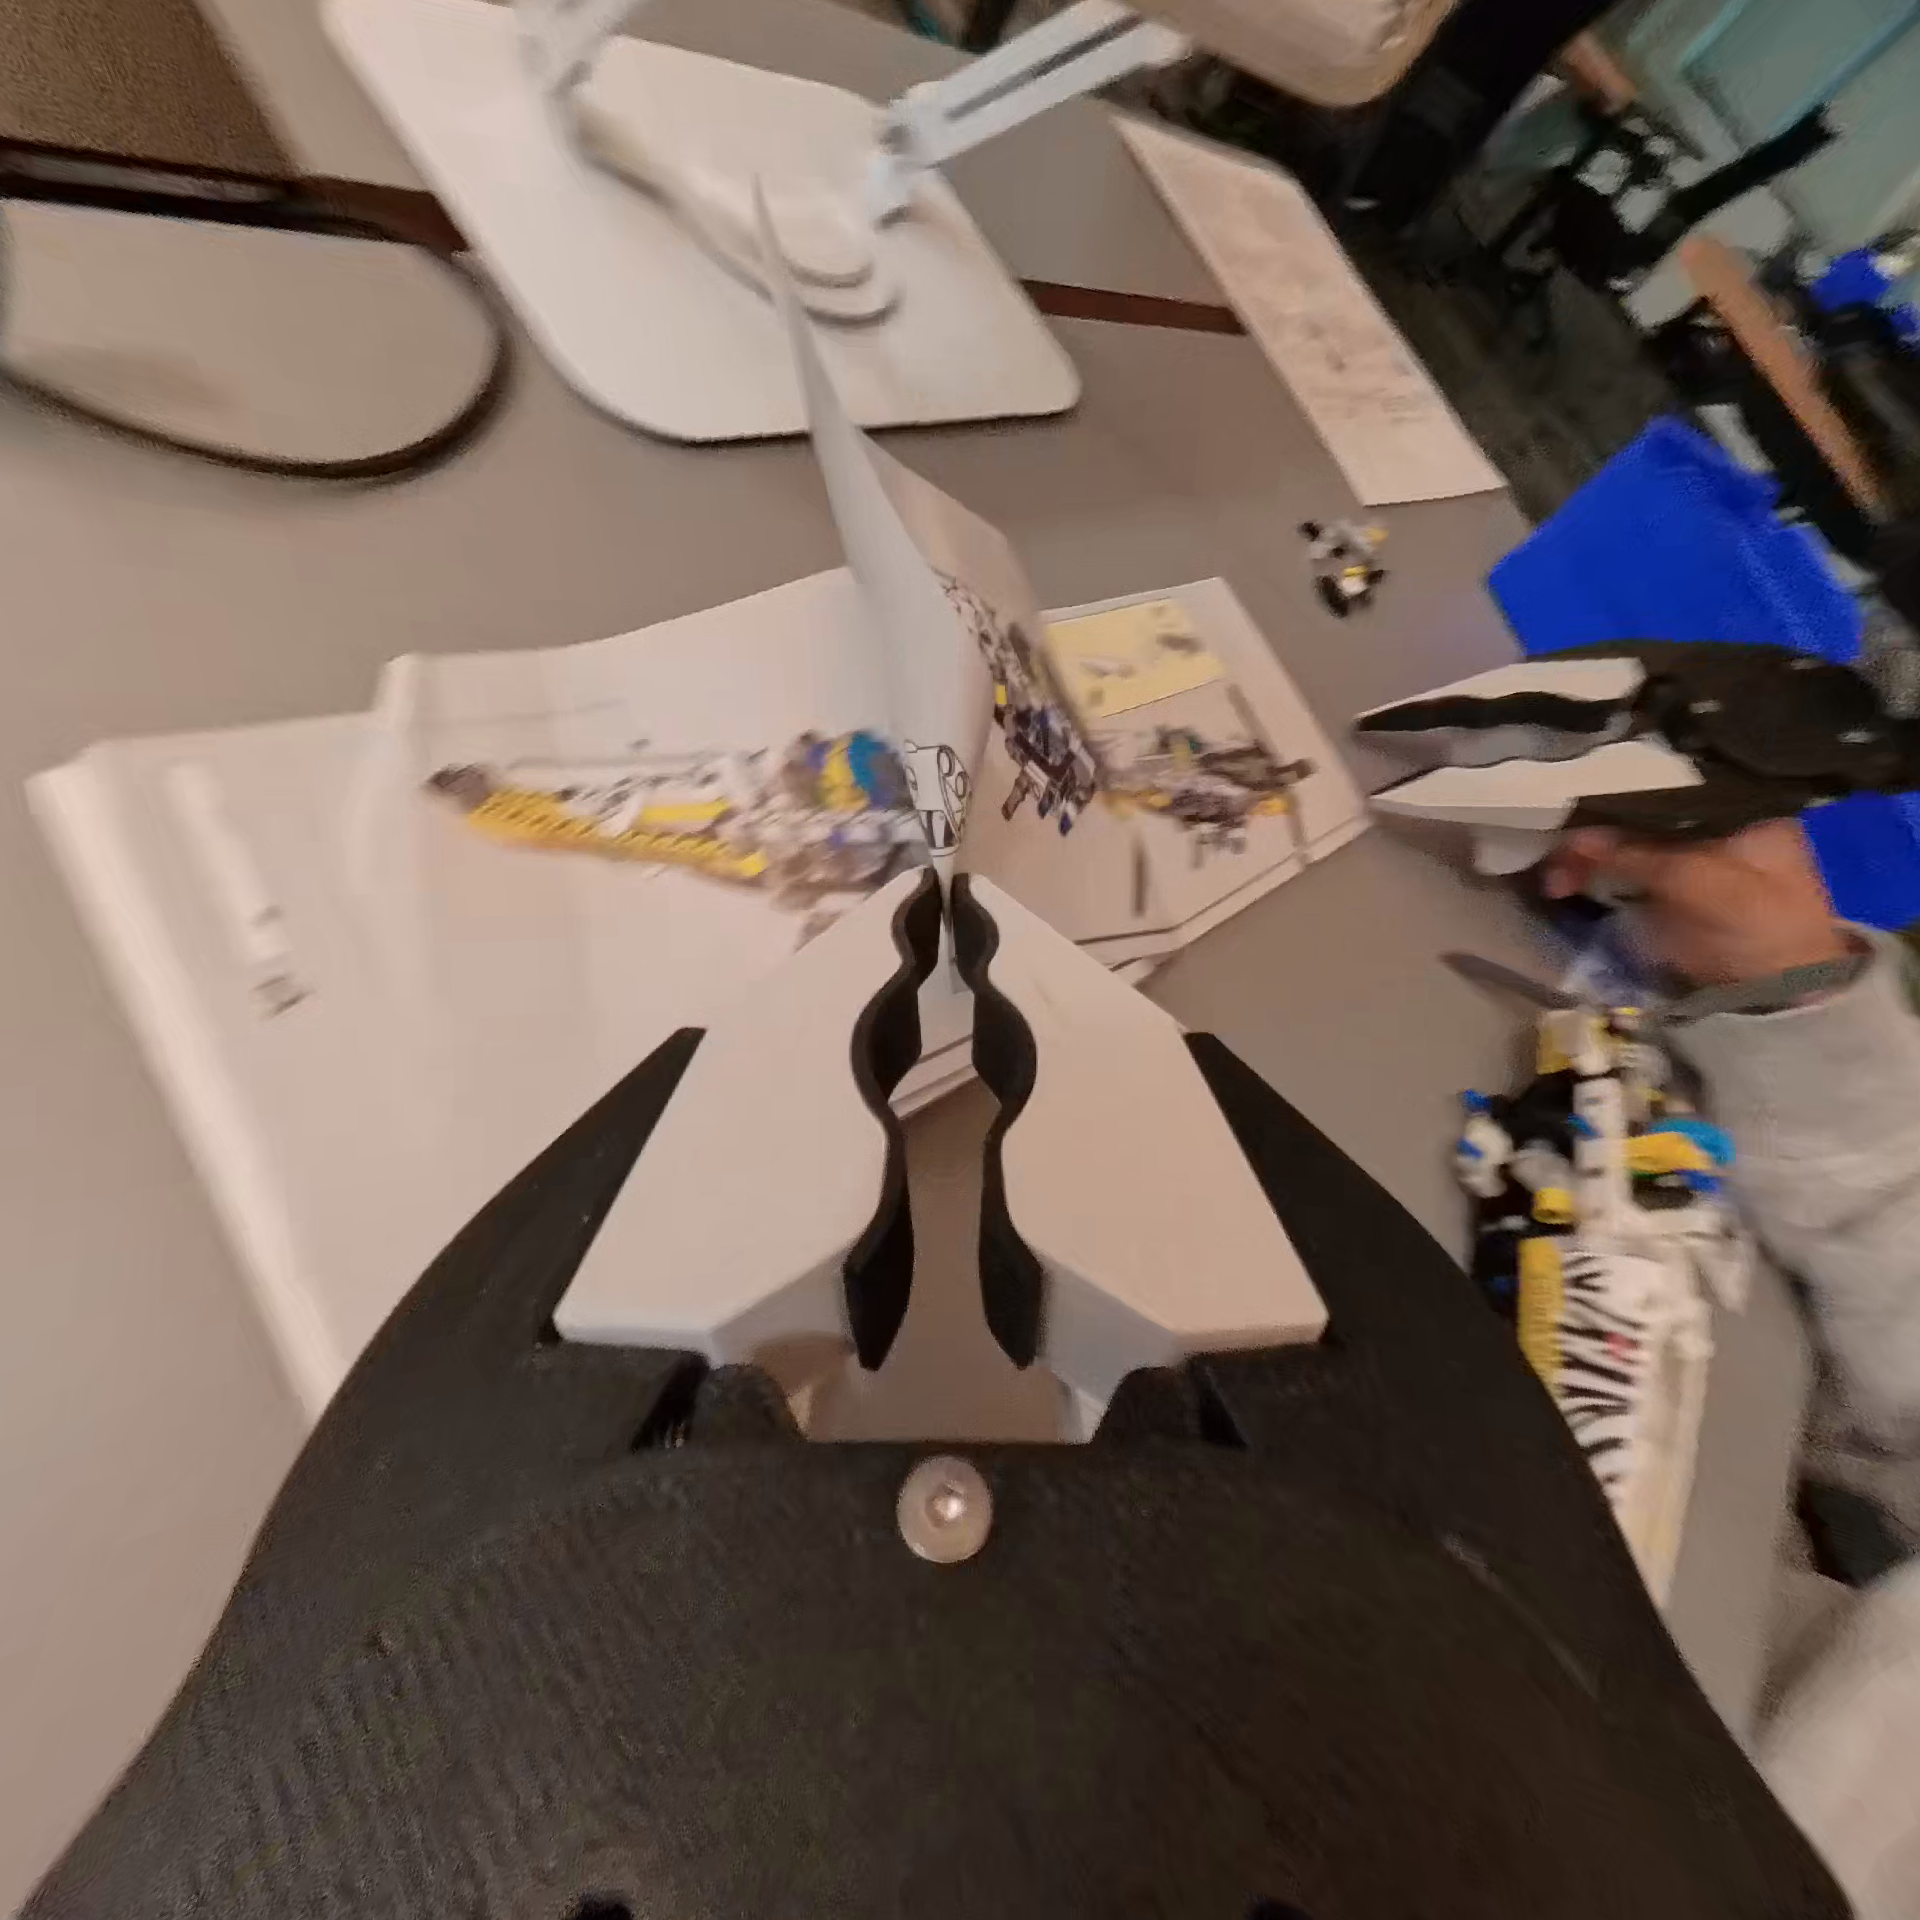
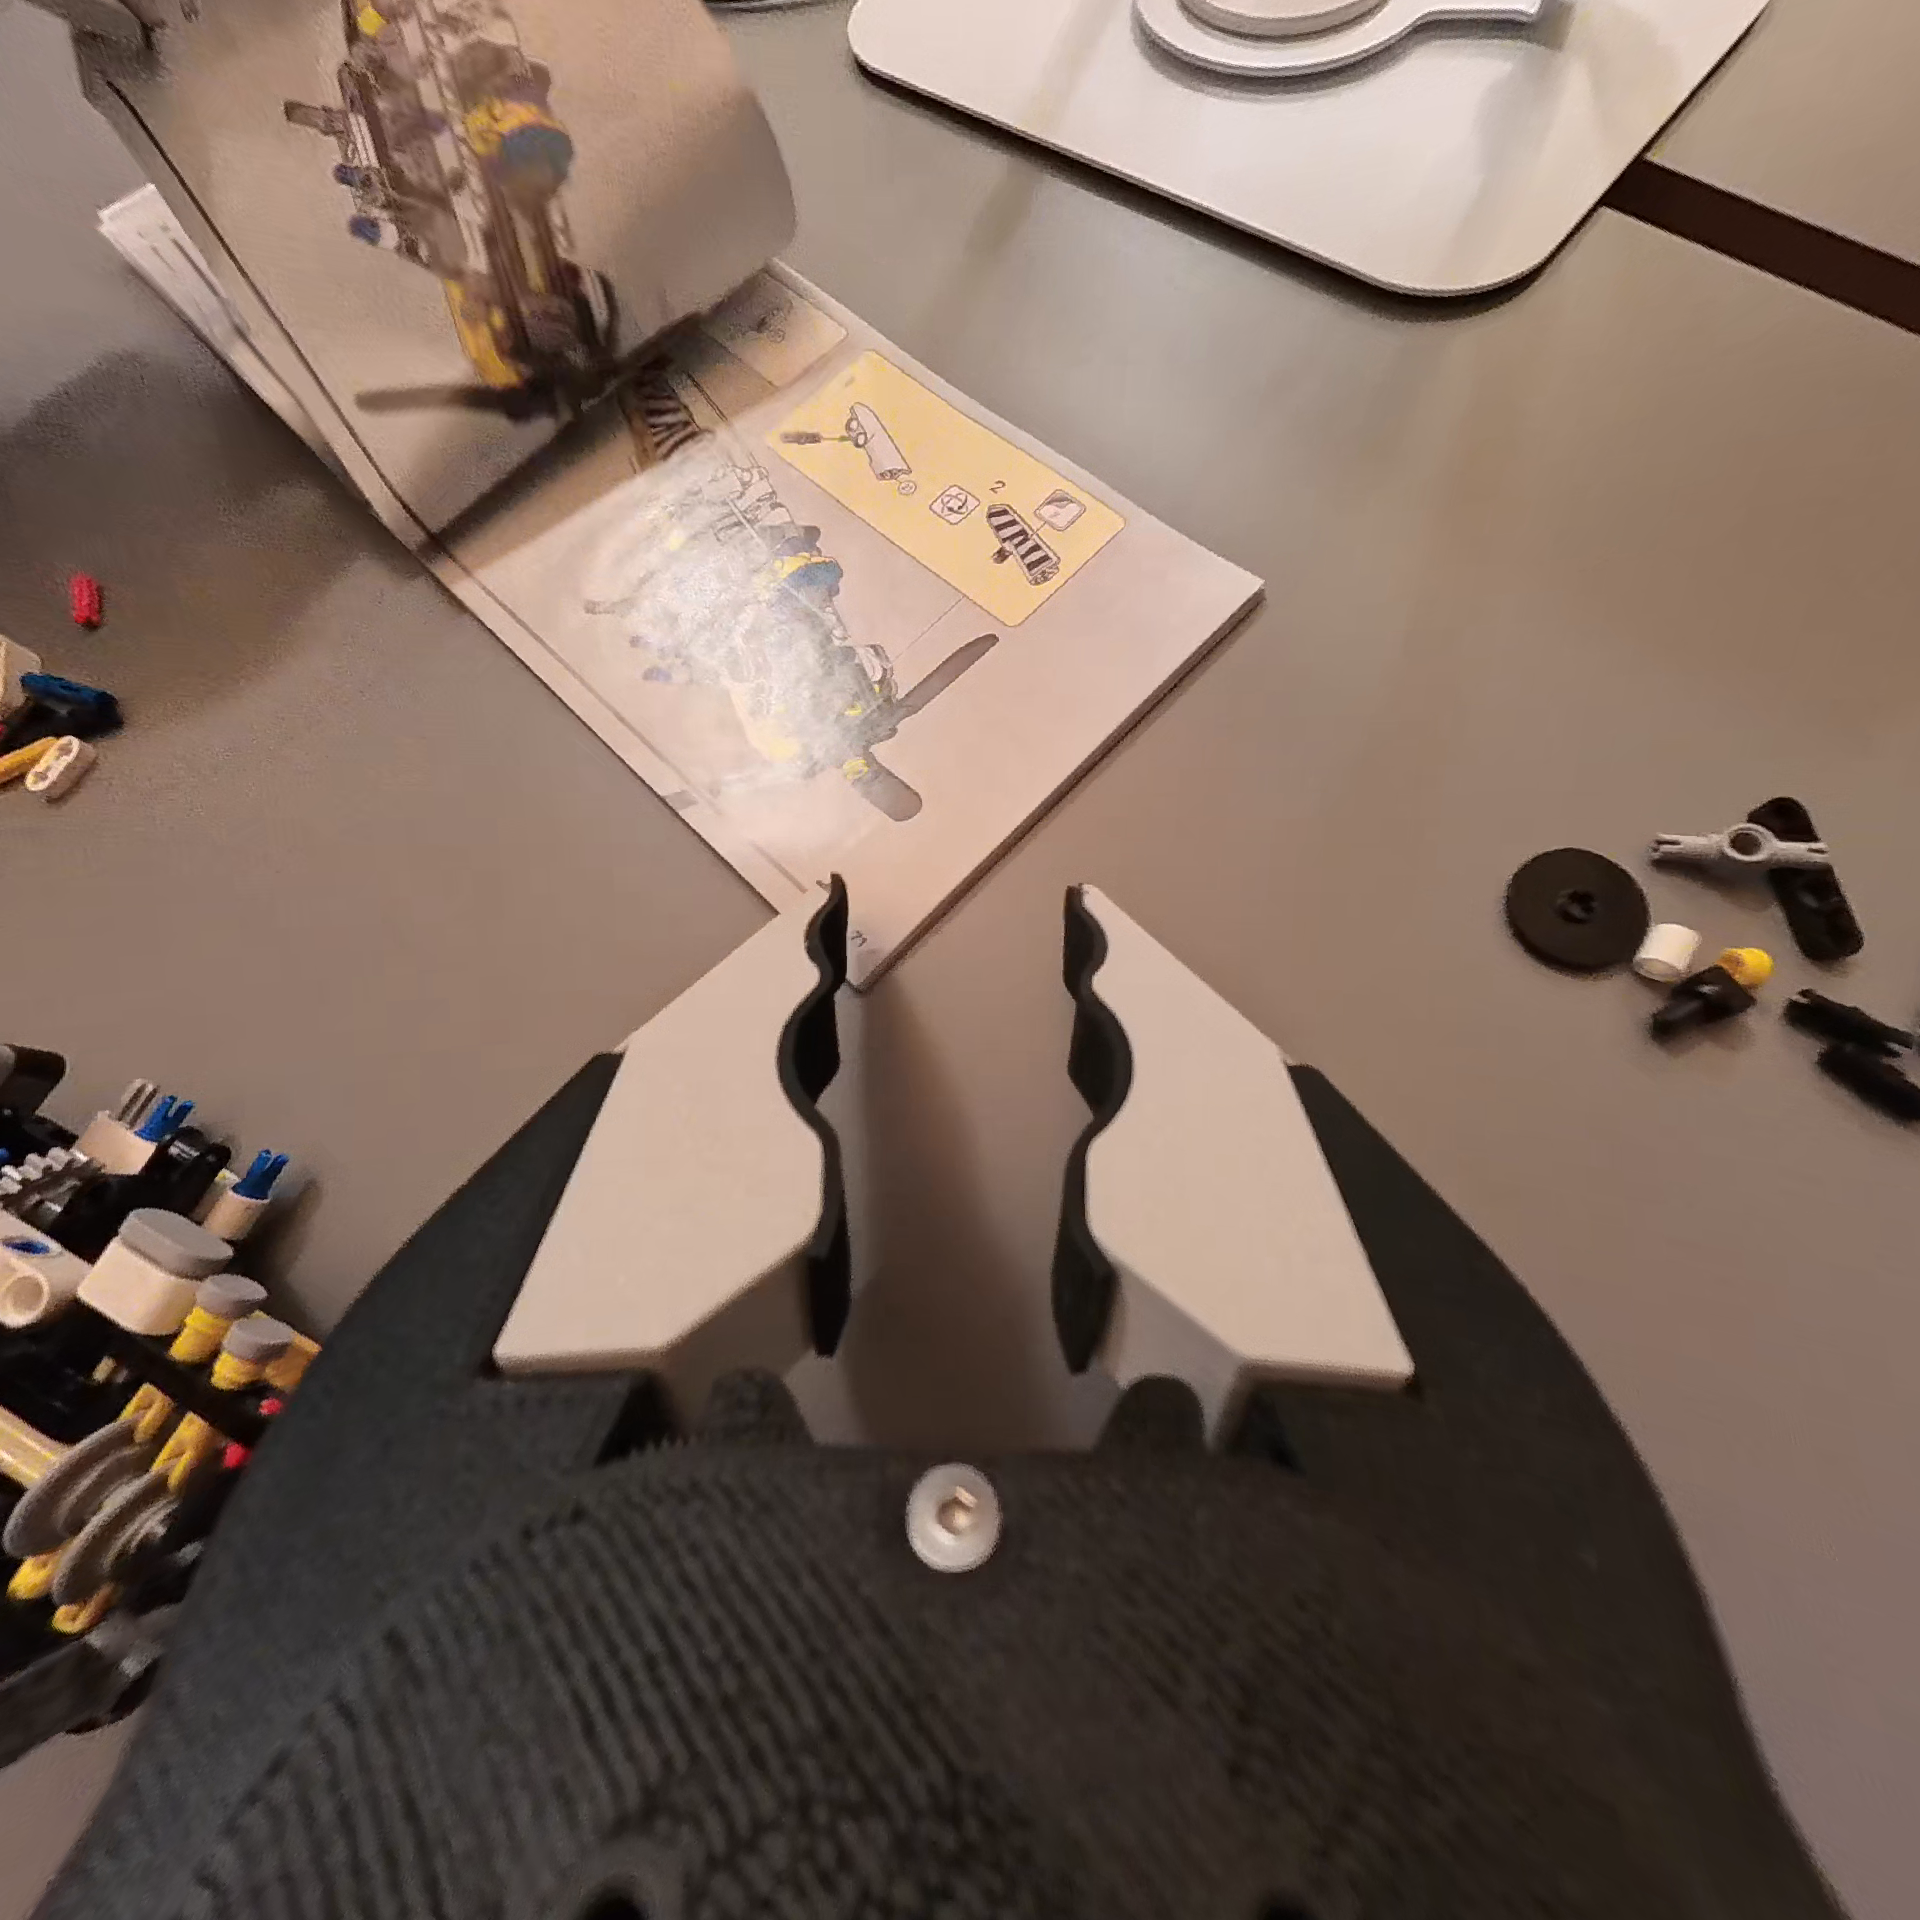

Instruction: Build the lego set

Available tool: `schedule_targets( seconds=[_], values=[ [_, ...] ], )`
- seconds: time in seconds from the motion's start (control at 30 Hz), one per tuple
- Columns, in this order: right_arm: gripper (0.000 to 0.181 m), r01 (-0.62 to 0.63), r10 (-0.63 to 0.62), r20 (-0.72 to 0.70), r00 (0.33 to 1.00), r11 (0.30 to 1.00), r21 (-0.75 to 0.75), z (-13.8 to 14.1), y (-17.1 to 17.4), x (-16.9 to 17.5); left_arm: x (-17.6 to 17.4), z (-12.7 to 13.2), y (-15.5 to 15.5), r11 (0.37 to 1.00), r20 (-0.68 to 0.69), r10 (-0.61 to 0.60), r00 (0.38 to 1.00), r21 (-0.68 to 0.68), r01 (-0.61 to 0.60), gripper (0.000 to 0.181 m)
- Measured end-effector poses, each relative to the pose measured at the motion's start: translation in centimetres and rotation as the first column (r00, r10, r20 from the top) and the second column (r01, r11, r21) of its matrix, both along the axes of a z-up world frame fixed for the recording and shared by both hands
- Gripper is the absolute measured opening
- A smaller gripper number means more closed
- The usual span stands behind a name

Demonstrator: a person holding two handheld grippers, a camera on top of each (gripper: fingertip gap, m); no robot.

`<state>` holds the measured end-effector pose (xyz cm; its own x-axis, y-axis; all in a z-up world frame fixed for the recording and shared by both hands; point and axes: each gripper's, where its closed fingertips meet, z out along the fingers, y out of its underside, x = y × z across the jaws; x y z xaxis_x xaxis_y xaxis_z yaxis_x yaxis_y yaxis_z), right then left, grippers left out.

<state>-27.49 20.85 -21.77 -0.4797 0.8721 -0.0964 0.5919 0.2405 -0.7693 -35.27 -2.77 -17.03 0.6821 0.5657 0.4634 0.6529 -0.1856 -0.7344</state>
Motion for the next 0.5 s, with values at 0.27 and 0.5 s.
schedule_targets(
  seconds=[0.27, 0.5],
  values=[
    [0.037, -0.037, 0.039, -0.046, 0.998, 0.999, 0.037, 0.5, -0.8, 0.0, -1.2, -3.2, -4.3, 0.966, -0.178, 0.1, 0.979, -0.217, -0.138, 0.007],
    [0.035, -0.043, 0.044, -0.03, 0.999, 0.998, 0.039, -0.2, -0.7, -0.1, -1.9, -4.0, -6.7, 0.969, -0.115, 0.142, 0.983, -0.186, -0.162, 0.009]
  ],
)
